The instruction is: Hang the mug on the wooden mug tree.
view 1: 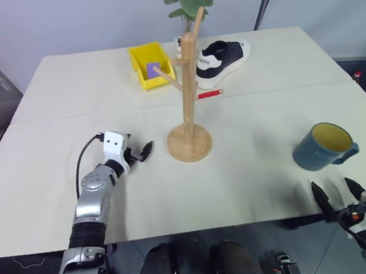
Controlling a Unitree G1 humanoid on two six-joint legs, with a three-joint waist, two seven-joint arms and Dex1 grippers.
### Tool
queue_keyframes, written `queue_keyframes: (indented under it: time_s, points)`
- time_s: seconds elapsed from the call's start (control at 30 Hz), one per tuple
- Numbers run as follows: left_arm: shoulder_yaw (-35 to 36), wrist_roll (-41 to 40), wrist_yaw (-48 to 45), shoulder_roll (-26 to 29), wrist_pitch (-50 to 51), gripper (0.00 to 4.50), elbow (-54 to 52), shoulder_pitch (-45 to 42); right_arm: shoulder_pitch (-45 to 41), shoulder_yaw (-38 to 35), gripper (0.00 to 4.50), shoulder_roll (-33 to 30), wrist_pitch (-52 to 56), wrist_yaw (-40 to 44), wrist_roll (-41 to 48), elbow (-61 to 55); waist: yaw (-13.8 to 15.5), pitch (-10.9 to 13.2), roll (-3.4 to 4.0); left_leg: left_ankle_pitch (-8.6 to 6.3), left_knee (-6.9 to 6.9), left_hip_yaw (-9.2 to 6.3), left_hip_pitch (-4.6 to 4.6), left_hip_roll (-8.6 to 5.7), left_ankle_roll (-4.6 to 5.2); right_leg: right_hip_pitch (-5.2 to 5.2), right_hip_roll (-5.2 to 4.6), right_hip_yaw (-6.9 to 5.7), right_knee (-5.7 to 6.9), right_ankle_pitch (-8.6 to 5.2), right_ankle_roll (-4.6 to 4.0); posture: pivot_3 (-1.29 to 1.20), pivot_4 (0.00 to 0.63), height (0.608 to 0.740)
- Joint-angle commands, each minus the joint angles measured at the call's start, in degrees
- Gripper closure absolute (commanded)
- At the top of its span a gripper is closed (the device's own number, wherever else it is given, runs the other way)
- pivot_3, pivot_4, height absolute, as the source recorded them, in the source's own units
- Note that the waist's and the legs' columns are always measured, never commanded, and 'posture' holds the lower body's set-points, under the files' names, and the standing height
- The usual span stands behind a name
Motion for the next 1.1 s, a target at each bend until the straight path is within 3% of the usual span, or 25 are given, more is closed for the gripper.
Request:
queue_keyframes:
  time_s: [0.03,0.33,0.63,0.83,1.1]
  points:
    - [-0.53,-0.1,-0.74,0.42,0.34,0.0,-2.33,0.67,1.0,-1.15,0.07,0.46,-0.42,-0.57,0.69,-2.73,0.0,0.0,0.01,0.0,0.0,0.0,0.0,0.0,0.0,0.0,0.0,0.0,0.0,0.0,0.0,0.0,0.15,0.74]
    - [-0.41,-0.96,-2.48,1.48,1.55,0.0,-3.51,1.31,1.2,-1.29,0.07,0.23,3.68,-4.47,-0.19,-7.77,-0.01,-0.02,0.03,0.0,-0.01,0.0,-0.01,0.0,0.0,-0.02,0.0,0.0,0.0,0.0,0.0,0.0,0.15,0.74]
    - [-4.26,-8.97,-20.89,7.92,4.11,0.0,-18.51,10.03,-0.41,-4.14,0.07,-1.04,9.67,-7.98,2.07,-9.04,-0.22,-0.05,0.12,-0.01,-0.05,0.0,-0.06,0.01,-0.02,-0.12,-0.02,0.04,0.0,-0.12,-0.22,0.0,0.15,0.74]
    - [-9.64,-15.64,-32.73,13.66,9.46,0.0,-30.62,11.9,-4.43,-7.98,0.07,-1.75,9.73,-9.4,3.32,-4.96,-0.23,-0.05,0.26,-0.03,-0.07,0.0,-0.07,0.0,-0.06,-0.12,-0.06,0.06,-0.03,-0.27,-0.5,0.0,0.15,0.74]
    - [-13.19,-16.24,-33.69,13.9,11.45,0.0,-35.5,9.65,-8.48,-9.63,0.07,-3.97,7.25,-7.94,1.93,3.39,-0.2,-0.05,0.34,0.01,-0.07,0.04,-0.07,-0.03,0.01,-0.1,-0.04,0.04,-0.02,-0.25,-0.46,0.0,0.15,0.74]
